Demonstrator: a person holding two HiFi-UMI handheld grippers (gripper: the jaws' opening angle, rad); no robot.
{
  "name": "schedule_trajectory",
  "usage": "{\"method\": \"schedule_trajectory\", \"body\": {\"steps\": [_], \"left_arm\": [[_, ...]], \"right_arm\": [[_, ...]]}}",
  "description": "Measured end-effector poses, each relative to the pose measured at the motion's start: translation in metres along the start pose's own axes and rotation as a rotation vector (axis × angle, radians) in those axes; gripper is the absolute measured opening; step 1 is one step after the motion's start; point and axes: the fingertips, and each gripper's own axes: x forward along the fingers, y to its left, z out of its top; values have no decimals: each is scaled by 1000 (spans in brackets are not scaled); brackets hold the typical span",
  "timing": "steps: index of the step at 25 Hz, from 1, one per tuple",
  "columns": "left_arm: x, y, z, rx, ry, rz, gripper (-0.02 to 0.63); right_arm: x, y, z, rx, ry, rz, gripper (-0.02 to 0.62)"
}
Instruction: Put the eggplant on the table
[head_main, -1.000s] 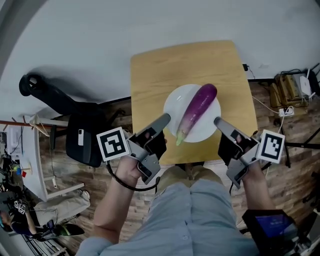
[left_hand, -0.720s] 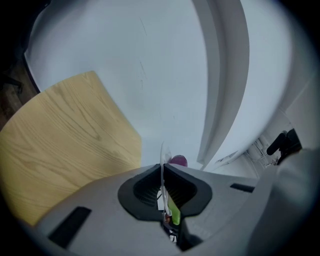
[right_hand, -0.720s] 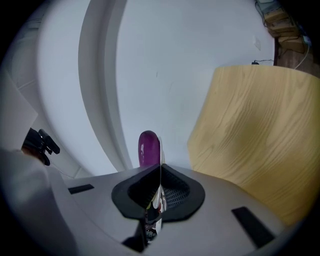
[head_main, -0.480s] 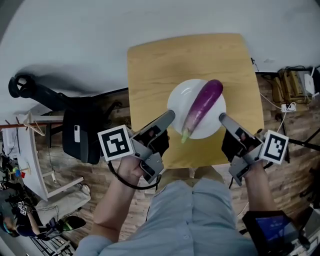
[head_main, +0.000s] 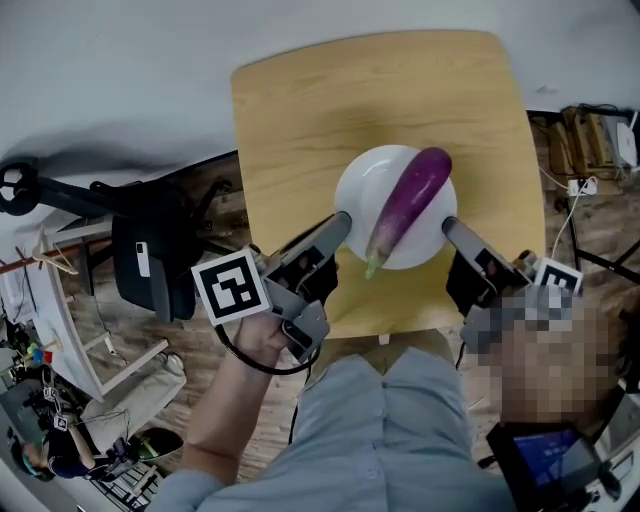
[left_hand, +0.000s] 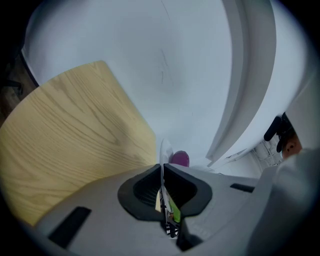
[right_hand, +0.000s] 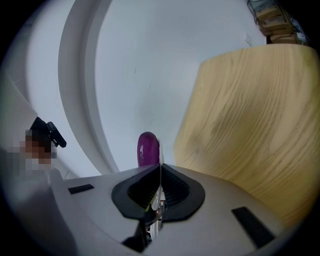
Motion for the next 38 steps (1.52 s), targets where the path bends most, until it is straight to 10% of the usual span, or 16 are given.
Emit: {"method": "schedule_trajectory", "body": {"steps": [38], "left_arm": [[25,112,-5,-82,175,171,23]], "right_arm": [[35,-113,-12,90,-4,-170,11]]}}
